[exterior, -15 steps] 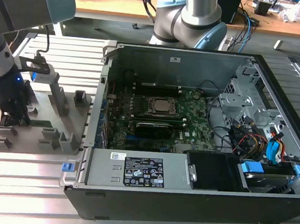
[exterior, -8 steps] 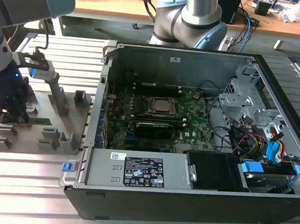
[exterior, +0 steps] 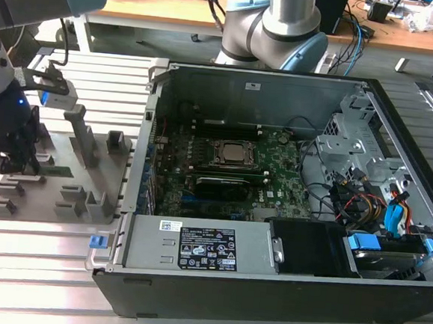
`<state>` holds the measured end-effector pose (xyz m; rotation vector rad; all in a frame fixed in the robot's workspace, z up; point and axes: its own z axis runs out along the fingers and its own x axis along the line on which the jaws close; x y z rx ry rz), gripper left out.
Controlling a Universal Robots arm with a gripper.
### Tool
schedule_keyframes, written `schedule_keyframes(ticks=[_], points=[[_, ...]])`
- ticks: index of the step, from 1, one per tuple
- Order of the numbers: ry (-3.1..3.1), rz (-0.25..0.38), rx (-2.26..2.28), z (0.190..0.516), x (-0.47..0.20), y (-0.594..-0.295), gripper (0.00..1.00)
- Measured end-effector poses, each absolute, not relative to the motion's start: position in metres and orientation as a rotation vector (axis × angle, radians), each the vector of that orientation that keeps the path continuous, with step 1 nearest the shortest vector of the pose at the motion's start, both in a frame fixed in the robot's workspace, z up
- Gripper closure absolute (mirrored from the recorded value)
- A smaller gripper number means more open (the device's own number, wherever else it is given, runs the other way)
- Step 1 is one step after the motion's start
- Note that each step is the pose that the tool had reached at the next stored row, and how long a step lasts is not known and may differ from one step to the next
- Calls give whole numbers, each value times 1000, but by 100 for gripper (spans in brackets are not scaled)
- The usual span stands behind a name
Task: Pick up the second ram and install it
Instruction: 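Pick up the second ram and move it above second insertion slot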
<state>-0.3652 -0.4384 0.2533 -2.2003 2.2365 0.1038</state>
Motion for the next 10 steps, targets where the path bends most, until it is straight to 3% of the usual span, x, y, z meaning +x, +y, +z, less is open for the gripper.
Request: schedule_keyframes(ticks=[10], points=[[2236, 104, -2200, 267, -365, -438, 86]])
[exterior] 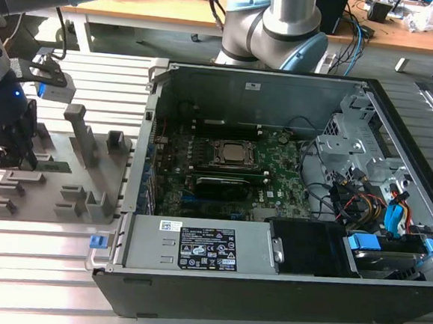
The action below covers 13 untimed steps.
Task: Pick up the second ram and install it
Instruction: 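Pick up the second ram and move it above second insertion slot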
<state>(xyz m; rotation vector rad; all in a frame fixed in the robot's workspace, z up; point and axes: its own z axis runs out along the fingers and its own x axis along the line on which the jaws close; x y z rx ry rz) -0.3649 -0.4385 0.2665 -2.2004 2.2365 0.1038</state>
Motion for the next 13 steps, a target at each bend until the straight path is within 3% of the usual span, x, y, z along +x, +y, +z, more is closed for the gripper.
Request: schedule_keyframes(ticks=[13], points=[[2237, 104, -2200, 289, -364, -438, 86]])
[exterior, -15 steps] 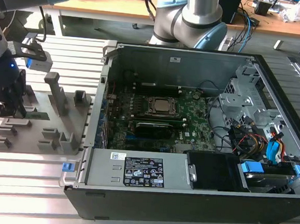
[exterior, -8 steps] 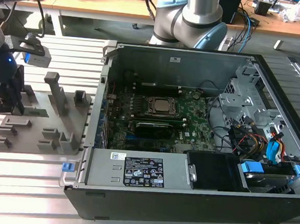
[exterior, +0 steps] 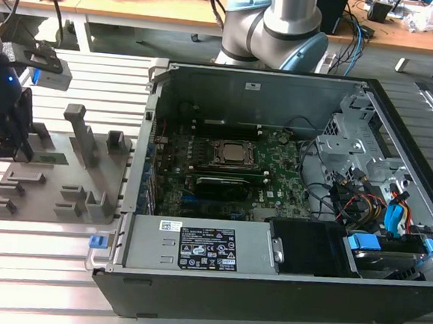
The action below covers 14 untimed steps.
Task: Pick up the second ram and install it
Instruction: 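Pick up the second ram and move it above second insertion slot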
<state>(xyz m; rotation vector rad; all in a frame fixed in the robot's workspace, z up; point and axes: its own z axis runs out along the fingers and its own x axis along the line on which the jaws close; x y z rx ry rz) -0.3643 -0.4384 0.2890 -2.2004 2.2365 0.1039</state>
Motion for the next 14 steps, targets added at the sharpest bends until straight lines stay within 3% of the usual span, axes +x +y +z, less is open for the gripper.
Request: schedule_keyframes(ticks=[14], points=[[2237, 104, -2200, 316, -363, -438, 86]])
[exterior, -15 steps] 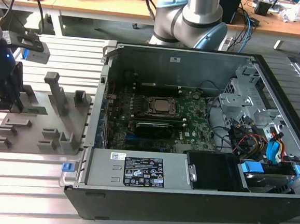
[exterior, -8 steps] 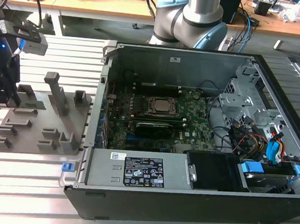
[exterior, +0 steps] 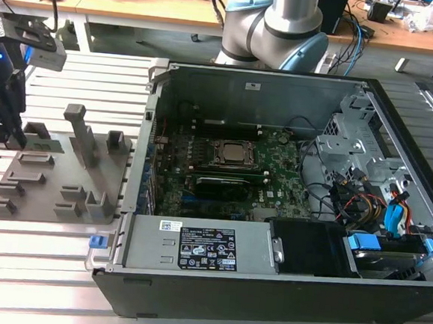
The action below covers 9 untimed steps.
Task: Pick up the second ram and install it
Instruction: 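Pick up the second ram and move it above second insertion slot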
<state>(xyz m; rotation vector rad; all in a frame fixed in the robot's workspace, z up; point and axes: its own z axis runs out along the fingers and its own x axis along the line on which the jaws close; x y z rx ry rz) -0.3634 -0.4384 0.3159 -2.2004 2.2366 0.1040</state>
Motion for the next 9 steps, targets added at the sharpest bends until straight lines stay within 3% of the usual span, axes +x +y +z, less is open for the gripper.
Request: schedule_keyframes(ticks=[9], points=[[2237, 104, -2200, 332, -363, -438, 86]])
